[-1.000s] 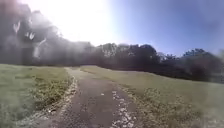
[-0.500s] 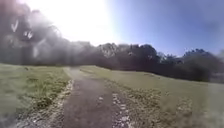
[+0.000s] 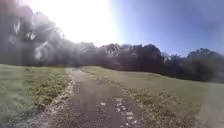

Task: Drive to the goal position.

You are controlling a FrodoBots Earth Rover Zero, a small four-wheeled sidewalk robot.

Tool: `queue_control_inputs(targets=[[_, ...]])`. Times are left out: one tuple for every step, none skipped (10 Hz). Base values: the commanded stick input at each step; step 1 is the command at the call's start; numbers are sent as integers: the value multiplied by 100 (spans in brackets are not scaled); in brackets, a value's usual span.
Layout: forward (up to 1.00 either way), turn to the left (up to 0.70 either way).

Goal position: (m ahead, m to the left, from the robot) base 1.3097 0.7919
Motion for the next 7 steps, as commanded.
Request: queue_control_inputs(targets=[[50,0],[50,0],[50,0],[50,0],[50,0],[50,4],[50,22]])
